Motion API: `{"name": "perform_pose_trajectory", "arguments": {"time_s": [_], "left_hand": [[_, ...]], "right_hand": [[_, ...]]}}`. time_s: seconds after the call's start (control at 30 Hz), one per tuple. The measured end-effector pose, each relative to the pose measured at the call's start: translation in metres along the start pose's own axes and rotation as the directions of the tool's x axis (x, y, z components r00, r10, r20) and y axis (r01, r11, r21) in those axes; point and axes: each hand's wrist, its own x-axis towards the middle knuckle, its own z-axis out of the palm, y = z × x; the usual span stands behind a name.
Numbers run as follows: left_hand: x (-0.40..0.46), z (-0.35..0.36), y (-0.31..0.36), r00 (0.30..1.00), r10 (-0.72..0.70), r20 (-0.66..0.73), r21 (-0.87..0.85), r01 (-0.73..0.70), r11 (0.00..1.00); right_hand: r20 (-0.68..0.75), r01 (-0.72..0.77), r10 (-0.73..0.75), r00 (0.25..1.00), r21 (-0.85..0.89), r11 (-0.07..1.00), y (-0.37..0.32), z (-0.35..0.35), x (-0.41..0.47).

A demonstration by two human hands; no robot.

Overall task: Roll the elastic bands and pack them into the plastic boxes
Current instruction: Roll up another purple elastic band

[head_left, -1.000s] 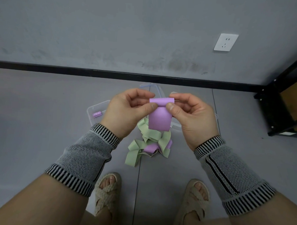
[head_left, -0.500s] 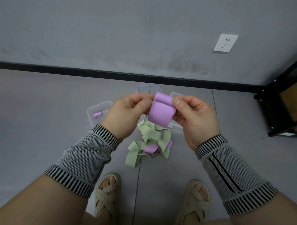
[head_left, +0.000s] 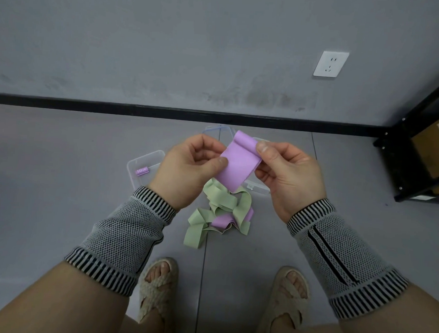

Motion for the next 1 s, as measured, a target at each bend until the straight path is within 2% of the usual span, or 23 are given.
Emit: {"name": "perform_pose_trajectory", "arguments": {"time_s": [0.1,0.23,0.3,0.47,0.6,0.7,0.8,1.0], "left_hand": [[0.0008,0.0002,0.0001,0.999,0.021,-0.038,-0.015,-0.022,1.000],[0.0013,-0.0002,0.0006,1.000,0.020,-0.007,-0.052,-0.021,0.998],[0.0009,-0.0014,0.0014,1.000,0.024,-0.018,-0.017,-0.025,1.000],[0.0014,-0.0027,0.0019,0.998,0.016,-0.064,0.060,-0.013,0.998],[-0.0004,0.0008,0.0034,0.998,0.027,-0.051,0.087,-0.023,0.996],[0.0001,-0.0013,0.0017,0.998,0.027,-0.049,0.062,-0.023,0.998],[0.0021,-0.0065,-0.0023,0.998,0.025,-0.055,0.109,-0.019,0.994],[0.0027,-0.0067,-0.0046,0.994,0.093,-0.049,0.207,-0.081,0.975]], "right_hand": [[0.027,0.009,-0.009,1.000,-0.014,1.000,0.0006,-0.0001,0.0000],[0.093,0.035,-0.026,0.995,-0.094,0.995,0.0054,-0.0004,-0.0003],[0.123,0.049,-0.030,0.992,-0.150,0.987,0.0070,-0.0008,-0.0009],[0.231,0.230,-0.155,0.961,-0.346,0.910,0.0047,0.0022,-0.0064],[0.296,0.283,-0.157,0.942,-0.454,0.845,0.0065,0.0038,-0.0073],[0.256,0.202,-0.115,0.960,-0.344,0.917,0.0047,0.0028,-0.0051],[0.205,0.085,-0.034,0.978,-0.246,0.965,0.0019,-0.0012,-0.0015],[0.185,0.000,0.044,0.982,-0.230,0.973,0.0030,-0.0024,0.0006]]}}
